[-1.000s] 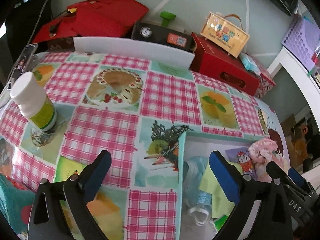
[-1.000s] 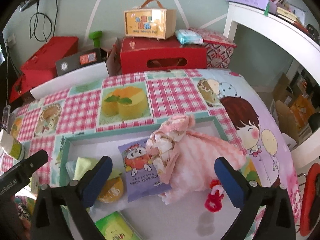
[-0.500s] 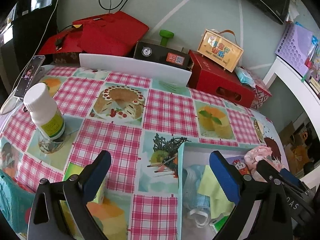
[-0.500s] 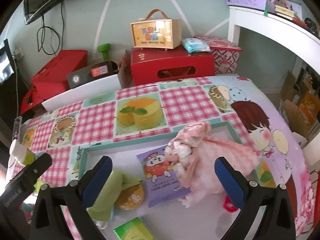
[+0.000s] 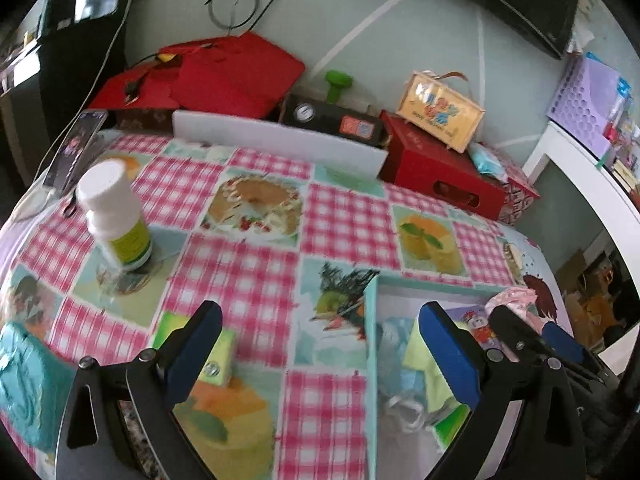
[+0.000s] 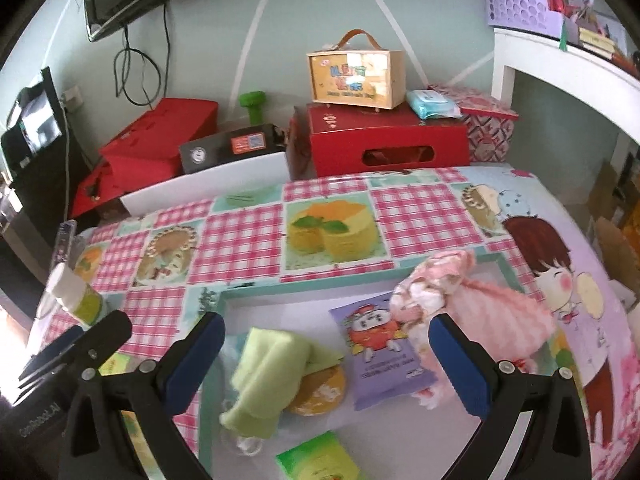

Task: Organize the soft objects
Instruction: 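Withdraw both grippers from the tray toward the remaining items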

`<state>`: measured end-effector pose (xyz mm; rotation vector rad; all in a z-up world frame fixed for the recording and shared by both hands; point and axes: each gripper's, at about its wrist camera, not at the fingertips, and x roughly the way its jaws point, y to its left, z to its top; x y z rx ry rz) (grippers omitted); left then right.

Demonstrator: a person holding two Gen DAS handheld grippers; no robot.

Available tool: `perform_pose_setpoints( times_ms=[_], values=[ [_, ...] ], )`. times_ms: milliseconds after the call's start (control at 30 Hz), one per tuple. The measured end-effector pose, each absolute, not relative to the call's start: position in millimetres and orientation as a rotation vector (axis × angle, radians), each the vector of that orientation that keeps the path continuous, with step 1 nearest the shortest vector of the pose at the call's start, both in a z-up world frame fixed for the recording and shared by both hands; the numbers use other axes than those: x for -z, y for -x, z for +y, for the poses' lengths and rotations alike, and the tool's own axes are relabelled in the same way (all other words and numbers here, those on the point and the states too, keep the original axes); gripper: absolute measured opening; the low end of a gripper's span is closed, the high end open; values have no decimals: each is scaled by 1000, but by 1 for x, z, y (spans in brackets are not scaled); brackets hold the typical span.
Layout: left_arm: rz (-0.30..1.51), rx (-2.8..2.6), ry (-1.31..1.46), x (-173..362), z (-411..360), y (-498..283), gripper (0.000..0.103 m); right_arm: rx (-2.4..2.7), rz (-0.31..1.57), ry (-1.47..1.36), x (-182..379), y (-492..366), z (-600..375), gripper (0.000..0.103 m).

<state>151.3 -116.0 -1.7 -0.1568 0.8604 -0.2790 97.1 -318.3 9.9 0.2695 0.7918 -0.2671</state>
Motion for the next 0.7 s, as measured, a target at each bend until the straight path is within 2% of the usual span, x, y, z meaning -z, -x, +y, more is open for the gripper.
perform_pose_setpoints(
  times_ms=[267,700],
  values=[
    [865,171,171,0,-88,-135,99,215,814,-324,-5,-87,-312,103],
    [909,86,242,13,-55,-98,98,194,832,-261,-9,-69,-289,103]
  ],
)
